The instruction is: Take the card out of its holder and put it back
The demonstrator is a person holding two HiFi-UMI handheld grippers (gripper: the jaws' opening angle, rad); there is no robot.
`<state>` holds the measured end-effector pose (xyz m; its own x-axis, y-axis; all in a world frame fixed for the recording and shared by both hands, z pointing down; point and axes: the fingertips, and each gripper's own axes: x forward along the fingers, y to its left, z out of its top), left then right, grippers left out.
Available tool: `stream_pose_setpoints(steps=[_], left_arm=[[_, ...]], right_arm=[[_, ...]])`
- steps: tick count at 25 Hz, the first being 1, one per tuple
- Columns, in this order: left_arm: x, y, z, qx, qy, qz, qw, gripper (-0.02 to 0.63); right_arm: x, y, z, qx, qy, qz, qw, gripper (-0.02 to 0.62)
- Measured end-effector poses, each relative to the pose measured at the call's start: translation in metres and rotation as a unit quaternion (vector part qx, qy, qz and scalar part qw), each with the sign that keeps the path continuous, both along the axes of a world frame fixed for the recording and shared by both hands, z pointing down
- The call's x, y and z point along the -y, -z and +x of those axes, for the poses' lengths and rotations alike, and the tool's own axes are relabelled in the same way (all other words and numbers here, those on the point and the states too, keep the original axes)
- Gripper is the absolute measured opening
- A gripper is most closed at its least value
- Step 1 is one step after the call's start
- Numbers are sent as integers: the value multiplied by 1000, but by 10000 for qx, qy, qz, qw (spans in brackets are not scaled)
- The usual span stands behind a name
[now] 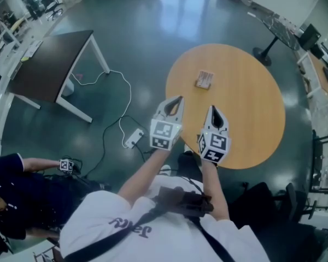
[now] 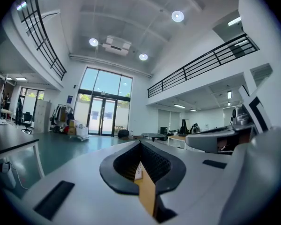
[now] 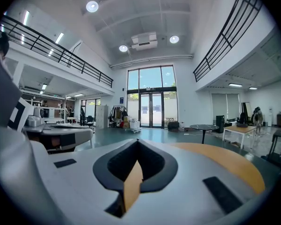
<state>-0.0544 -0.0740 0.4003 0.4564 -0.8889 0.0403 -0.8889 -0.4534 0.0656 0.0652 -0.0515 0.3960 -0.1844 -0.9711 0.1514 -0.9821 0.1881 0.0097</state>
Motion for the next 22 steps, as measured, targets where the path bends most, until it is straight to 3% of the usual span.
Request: stream_pose_setpoints(steps=[14, 22], left_arm=[[6, 27, 22, 121, 57, 334, 9994, 11], [13, 30, 43, -84, 94, 373, 9992, 11]], right_arm=[[23, 21, -3, 234, 332, 270, 9988, 14], [39, 17, 13, 215, 648, 111, 9976, 14]])
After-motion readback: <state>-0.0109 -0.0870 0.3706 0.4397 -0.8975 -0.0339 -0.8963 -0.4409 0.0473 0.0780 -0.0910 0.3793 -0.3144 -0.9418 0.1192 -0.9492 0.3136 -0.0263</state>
